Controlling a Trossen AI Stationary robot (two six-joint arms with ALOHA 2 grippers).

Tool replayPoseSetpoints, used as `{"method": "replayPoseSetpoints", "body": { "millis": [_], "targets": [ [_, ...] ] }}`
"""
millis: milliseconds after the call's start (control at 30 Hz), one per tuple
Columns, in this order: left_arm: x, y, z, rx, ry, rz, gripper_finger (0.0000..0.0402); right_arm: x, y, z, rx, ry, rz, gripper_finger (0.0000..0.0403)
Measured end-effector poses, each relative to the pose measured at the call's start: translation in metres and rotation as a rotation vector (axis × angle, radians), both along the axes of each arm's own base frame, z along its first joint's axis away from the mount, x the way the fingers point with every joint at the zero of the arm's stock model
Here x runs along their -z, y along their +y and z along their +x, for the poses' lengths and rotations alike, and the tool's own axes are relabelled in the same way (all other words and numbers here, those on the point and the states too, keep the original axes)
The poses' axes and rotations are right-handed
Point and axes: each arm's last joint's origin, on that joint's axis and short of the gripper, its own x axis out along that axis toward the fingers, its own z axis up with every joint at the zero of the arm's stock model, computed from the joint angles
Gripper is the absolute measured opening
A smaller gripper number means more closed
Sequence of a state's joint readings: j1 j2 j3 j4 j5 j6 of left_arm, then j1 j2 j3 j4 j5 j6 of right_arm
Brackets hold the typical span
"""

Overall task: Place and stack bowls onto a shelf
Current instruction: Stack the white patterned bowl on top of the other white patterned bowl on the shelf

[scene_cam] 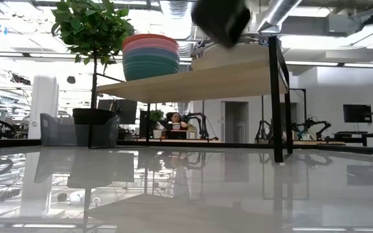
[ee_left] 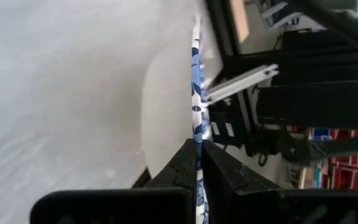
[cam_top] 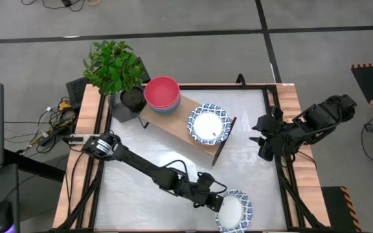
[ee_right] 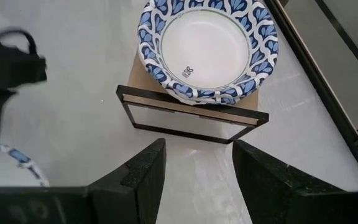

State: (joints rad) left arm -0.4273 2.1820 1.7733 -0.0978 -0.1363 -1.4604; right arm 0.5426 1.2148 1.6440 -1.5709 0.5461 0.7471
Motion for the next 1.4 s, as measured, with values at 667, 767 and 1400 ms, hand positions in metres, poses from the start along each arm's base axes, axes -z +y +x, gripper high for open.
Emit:
{"method": "replayPoseSetpoints", "body": {
  "millis": [667,767,1400],
  "targets": [
    [-0.155,0.083,-0.071,-0.178,-0.183,0.320,0.0000,-0.005,-0.006,-0.010,0.033,-0.046,0.035,0.0210],
    [-0.173,0.098,-0.083,-0.253,-0.218,0.383,0.0000,-0.005,-0.007,-0.010,0.046,-0.053,0.037,0.0210],
    [-0.165,0.174,-0.084,-0.560,-0.092,0.438,0.0000,-0.006,-0.009,-0.010,0.091,-0.093,-0.009,0.0210]
  ]
}}
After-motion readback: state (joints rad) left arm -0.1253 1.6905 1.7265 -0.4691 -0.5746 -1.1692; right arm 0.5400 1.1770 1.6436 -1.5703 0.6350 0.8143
